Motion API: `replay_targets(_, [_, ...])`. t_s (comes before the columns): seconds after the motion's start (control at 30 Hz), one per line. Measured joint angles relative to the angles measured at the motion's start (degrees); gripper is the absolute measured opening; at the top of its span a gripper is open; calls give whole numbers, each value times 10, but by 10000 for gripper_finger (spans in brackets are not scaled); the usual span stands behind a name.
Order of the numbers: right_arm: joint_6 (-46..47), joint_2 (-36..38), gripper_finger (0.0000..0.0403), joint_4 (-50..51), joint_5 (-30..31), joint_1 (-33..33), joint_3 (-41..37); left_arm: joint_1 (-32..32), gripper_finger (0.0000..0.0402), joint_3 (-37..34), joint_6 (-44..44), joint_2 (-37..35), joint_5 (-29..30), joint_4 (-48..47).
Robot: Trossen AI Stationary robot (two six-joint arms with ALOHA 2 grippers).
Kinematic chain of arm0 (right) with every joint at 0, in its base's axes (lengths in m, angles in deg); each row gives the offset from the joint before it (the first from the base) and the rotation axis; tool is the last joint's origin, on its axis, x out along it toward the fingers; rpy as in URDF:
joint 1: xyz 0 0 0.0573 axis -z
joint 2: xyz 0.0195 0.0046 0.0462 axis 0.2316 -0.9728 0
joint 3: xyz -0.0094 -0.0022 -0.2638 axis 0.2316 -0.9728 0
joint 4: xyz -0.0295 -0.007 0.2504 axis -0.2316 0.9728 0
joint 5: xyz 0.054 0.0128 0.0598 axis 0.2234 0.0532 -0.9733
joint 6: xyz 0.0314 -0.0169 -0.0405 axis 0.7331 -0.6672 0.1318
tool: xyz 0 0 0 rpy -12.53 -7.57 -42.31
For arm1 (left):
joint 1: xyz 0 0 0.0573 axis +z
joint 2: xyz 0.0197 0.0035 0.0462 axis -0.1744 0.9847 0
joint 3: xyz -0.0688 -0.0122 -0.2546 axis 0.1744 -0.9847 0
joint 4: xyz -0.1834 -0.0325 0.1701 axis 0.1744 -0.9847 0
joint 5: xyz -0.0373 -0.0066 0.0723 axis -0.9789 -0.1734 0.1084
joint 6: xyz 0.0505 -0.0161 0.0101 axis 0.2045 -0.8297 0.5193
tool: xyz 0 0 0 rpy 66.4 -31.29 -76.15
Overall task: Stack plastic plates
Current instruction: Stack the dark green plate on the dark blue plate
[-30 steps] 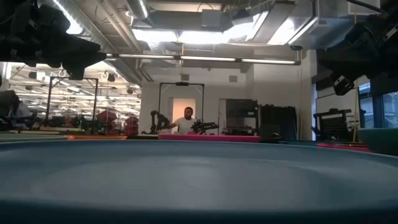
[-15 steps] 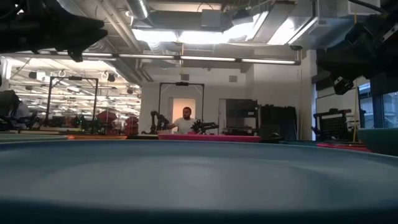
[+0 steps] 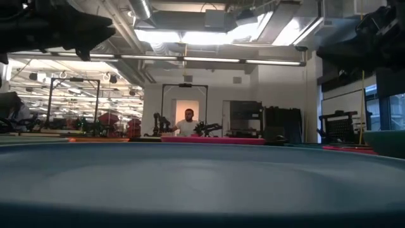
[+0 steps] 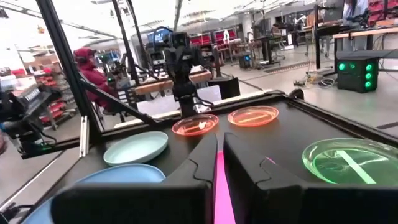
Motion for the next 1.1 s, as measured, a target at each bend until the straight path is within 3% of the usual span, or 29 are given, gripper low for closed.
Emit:
replay_targets(0.3, [-43, 0, 25, -38, -6, 0, 0, -4, 141, 100, -44, 213, 12, 1])
replay_targets(0.47, [-113, -1, 25, -42, 14, 0, 0, -22, 141, 172, -52, 354, 26, 2])
replay_targets(0.9, [-260, -28, 25, -64, 20, 0, 5, -96, 141, 413, -114, 678, 93, 9])
replay_targets(1.1, [-261, -28, 25, -93, 1, 0, 5, -112, 141, 542, -151, 814, 99, -9])
